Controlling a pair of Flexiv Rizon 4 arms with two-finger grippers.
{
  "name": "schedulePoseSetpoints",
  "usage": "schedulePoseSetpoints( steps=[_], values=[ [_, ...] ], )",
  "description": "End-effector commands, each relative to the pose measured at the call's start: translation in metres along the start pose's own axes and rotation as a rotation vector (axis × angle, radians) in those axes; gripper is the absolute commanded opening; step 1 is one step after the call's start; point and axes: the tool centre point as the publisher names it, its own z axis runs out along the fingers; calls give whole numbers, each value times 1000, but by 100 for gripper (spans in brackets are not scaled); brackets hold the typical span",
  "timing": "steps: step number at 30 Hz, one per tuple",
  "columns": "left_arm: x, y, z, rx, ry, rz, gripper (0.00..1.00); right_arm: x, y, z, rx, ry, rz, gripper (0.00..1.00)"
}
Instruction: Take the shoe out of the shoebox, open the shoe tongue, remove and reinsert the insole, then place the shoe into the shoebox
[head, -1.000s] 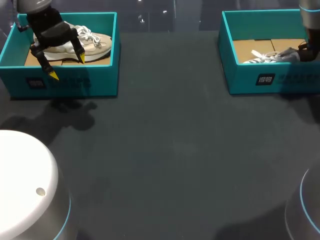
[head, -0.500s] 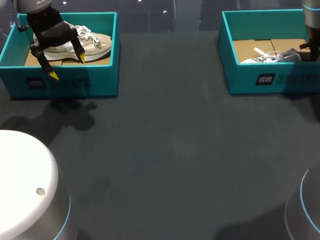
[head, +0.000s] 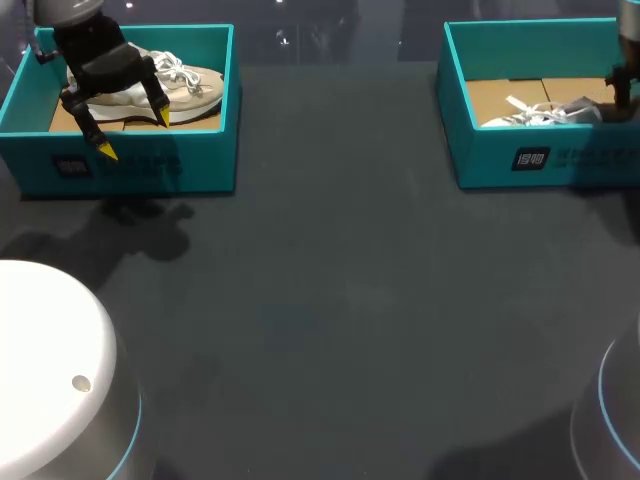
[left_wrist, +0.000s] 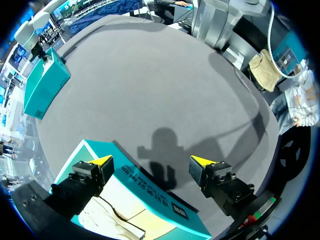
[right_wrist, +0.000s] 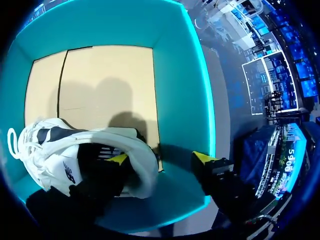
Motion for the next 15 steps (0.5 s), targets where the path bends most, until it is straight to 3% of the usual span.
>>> schedulePoseSetpoints(
  steps=[1, 15],
  values=[
    [0, 0, 0, -1, 2, 1, 100, -6, -9, -27, -13, 7, 13, 100],
    [0, 0, 0, -1, 2, 1, 100, -4, -27, -108, -48, 160, 10, 100]
  ],
)
